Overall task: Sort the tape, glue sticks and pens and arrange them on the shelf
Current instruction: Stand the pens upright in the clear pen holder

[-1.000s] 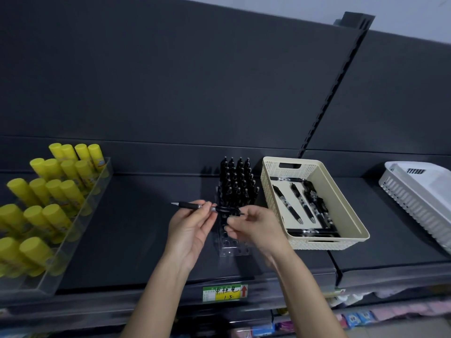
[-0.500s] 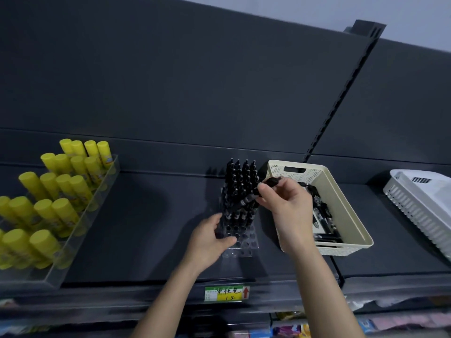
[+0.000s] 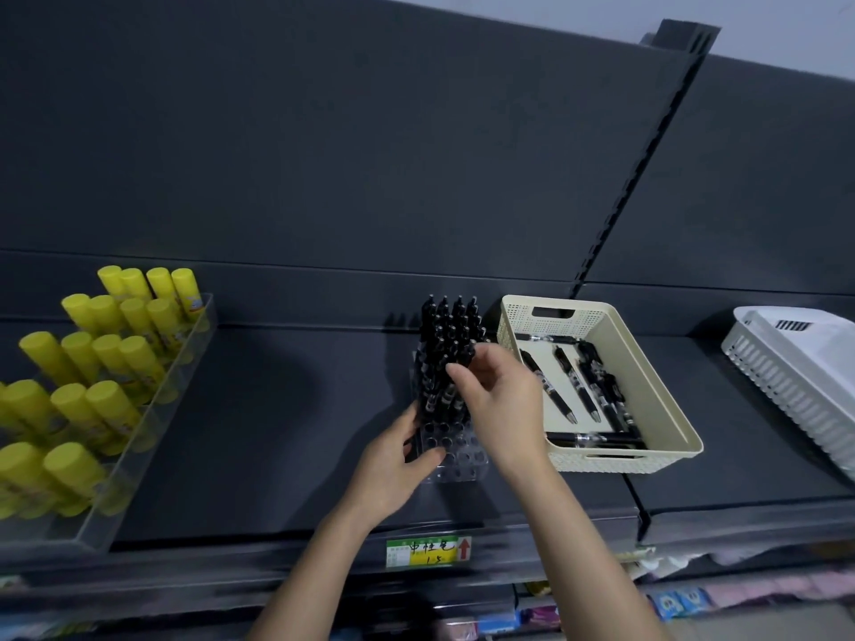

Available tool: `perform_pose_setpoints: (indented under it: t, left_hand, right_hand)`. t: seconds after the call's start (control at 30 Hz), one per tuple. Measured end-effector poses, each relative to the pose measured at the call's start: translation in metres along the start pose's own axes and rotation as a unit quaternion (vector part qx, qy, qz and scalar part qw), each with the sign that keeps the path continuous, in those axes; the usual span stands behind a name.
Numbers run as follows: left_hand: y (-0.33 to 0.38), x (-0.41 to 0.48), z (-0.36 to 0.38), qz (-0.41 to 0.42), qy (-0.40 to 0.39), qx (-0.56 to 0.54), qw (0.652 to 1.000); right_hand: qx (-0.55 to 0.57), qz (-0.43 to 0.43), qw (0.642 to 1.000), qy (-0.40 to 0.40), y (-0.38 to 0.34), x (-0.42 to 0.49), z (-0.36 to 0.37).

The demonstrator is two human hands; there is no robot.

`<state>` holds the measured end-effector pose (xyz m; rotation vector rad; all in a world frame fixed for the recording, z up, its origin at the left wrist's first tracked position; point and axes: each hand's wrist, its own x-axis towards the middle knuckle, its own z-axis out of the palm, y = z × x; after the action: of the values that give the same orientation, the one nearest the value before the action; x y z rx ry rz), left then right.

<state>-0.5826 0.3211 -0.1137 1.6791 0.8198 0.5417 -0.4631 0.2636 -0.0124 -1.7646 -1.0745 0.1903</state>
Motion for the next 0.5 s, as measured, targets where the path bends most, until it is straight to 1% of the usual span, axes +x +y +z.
perform_pose_setpoints:
  t: [0.1,0.3,0.5]
  left_hand:
    - [-0.003,-0.001,0.000,0.001,0.005,-0.008,1.000]
    - [-0.006,0.000,0.001,0.005,0.003,-0.014,1.000]
    - [-0.007,0.000,0.002,0.004,0.006,-0.013,1.000]
  right_hand:
    - [-0.009,-0.004,1.000,-0.008,0.004,-0.003,0.005]
    - [-0.085,-0.021,0.995,-0.051,0.017,-0.011,0.017]
    - [-0.103,-0.030,0.992,-0.070,0.019,-0.012,0.019]
